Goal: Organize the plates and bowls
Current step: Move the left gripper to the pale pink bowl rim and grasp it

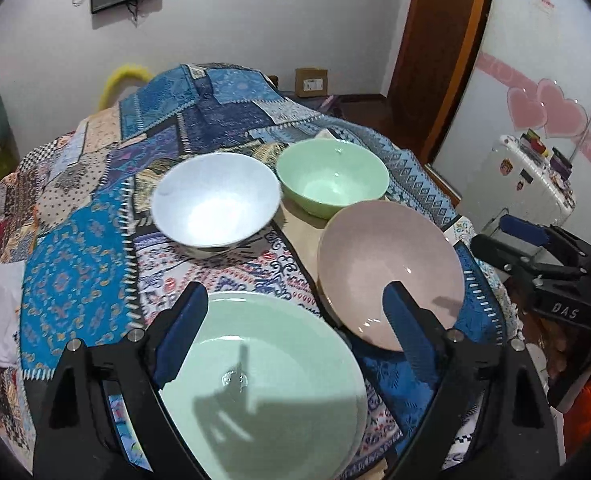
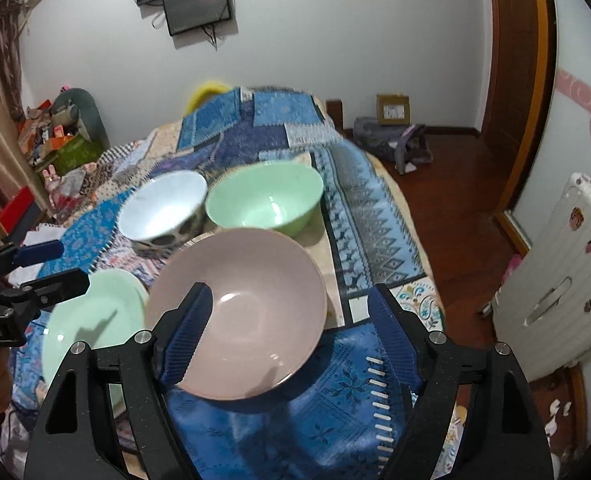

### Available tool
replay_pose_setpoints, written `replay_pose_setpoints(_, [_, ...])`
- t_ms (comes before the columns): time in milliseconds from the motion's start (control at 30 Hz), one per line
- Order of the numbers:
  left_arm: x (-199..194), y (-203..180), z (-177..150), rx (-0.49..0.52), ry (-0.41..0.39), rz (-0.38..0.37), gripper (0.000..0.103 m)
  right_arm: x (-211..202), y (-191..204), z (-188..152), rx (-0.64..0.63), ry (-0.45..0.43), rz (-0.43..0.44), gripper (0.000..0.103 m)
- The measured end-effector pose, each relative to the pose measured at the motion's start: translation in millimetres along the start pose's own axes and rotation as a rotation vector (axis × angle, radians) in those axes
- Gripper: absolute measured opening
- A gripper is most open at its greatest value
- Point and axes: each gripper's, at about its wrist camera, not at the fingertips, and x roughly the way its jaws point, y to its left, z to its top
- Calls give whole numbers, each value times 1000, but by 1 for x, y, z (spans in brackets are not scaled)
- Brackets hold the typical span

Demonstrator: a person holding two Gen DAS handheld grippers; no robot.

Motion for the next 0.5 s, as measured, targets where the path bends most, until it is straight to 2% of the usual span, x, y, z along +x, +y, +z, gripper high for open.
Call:
replay_pose_setpoints(167, [34, -4, 3, 1, 48, -22, 89, 25, -8, -10, 13, 48, 1, 77])
replay_pose_setpoints(333, [60, -9, 6, 6, 93, -45, 70, 42, -17, -18, 42, 89, 31, 75])
replay_pose_setpoints(433, [74, -12, 7, 9, 121, -65, 59, 47, -19, -20, 51, 99, 46, 65])
replay_pose_setpoints(500, [83, -14, 6, 9, 144, -76, 52, 50, -20, -22, 63, 111, 67, 53])
